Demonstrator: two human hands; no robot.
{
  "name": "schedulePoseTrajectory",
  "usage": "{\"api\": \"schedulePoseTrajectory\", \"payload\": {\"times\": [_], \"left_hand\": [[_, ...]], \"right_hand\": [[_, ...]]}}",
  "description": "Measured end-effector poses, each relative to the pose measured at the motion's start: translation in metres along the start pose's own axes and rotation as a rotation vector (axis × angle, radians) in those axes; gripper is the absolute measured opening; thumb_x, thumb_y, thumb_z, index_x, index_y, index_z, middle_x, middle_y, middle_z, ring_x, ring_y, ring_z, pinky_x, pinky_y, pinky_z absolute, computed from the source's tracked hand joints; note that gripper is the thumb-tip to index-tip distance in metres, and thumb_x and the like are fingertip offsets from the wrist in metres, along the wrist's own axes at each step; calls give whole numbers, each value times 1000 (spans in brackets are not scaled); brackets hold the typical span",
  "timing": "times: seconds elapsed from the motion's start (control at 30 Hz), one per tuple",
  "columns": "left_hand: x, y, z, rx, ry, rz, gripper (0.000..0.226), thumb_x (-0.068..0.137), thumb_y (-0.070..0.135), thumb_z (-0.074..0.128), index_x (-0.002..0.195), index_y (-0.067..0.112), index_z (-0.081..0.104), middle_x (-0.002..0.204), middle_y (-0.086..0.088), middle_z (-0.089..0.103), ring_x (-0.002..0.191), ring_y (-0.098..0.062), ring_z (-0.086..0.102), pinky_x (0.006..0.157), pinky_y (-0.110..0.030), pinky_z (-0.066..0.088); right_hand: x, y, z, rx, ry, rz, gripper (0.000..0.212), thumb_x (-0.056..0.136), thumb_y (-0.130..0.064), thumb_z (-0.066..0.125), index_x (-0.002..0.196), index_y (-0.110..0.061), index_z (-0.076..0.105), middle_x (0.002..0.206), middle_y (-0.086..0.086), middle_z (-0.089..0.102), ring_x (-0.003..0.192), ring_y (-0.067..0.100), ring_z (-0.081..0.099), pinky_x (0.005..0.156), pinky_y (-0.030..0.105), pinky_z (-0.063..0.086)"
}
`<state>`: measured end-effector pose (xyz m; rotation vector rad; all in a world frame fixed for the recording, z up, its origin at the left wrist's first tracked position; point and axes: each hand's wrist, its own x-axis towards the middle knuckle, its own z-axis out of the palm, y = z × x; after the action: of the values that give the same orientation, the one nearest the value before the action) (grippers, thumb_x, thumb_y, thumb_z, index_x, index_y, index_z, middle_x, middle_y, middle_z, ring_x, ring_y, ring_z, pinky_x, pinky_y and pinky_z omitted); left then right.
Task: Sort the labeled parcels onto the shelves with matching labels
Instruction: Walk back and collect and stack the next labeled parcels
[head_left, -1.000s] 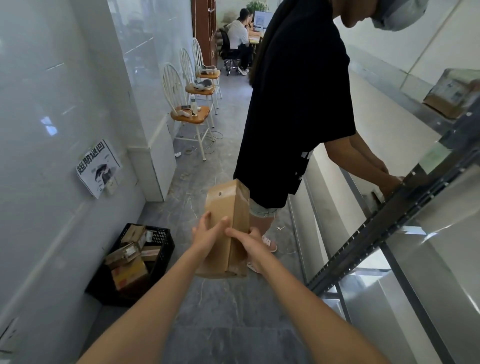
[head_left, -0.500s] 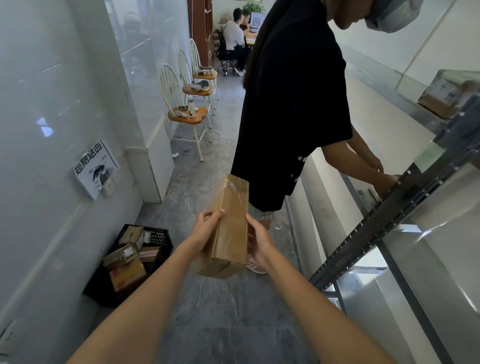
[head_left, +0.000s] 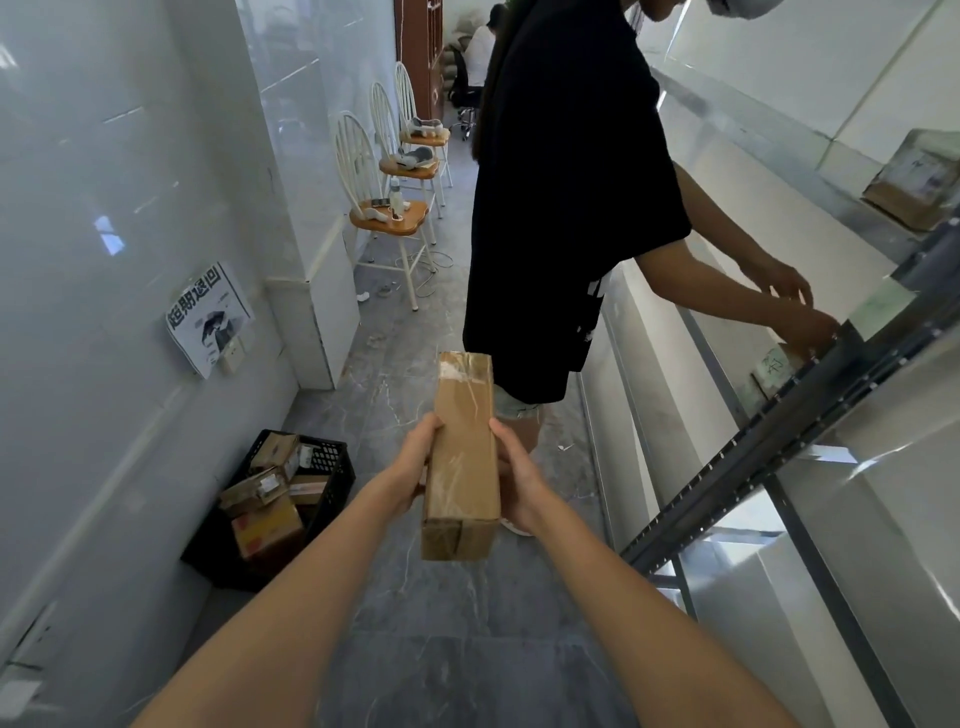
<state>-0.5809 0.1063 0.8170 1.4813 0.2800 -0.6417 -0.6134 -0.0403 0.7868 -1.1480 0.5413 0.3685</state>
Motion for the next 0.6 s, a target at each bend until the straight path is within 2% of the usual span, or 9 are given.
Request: {"api": "schedulePoseTrajectory", "payload": {"times": [0.07,0.13,0.2,0.23,0.33,0.43,0.5,0.57,0.6], "left_hand": [[-1,1,3,11,-10,54,51,97,49,45,134,14,43,121,-15,61,108,-29,62,85,-42,55],[-5,2,3,24,-7,86,49,96,47,50,134,19,38,116,-9,61,102,-24,63,76,-35,55],[-5,-1,0,38,20,98,50,96,44,54,134,16,41,116,-8,61,100,-22,64,73,-31,54],[-4,-2,-3,50,37,102,51,96,43,55,135,14,43,117,-9,62,100,-22,64,73,-30,54],[-3,-4,-9,63,73,112,43,96,39,56,130,12,50,106,-5,64,91,-18,64,69,-28,52],[-2,-5,-15,58,59,100,49,94,42,59,132,12,54,113,-8,66,99,-22,66,78,-33,55],[-2,-6,-20,49,61,83,51,93,44,59,133,13,54,117,-10,66,103,-24,65,80,-34,54],[-3,-6,-25,36,86,37,50,92,48,56,129,14,55,116,-11,65,100,-25,64,75,-34,53],[-4,-7,-28,31,85,11,51,92,50,55,127,14,56,116,-13,66,99,-27,65,76,-36,53]], "right_hand": [[2,4,4,14,-9,8,85,68,-71,72,124,-7,68,121,30,63,108,37,59,101,43,47],[4,7,6,15,18,5,72,73,-67,70,117,-10,69,117,19,70,108,33,66,102,46,51],[4,10,7,2,18,26,65,76,-66,68,112,-11,69,116,18,70,105,32,66,104,48,50],[4,11,8,-21,19,36,66,76,-66,67,112,-11,68,113,18,69,100,31,65,100,46,51],[0,12,13,-40,28,57,71,76,-68,66,118,-11,66,100,11,70,77,22,66,70,31,56],[-3,12,14,-53,19,71,77,76,-69,65,124,-10,65,95,9,70,67,16,70,55,26,53],[-1,15,11,-32,25,69,73,80,-69,62,122,-9,65,72,4,68,43,9,61,42,20,46],[0,17,5,31,42,72,64,84,-67,59,115,-11,66,60,-1,65,40,8,56,40,19,42],[0,17,3,48,58,68,60,84,-64,60,114,-13,65,66,-1,65,49,9,59,44,21,44]]}}
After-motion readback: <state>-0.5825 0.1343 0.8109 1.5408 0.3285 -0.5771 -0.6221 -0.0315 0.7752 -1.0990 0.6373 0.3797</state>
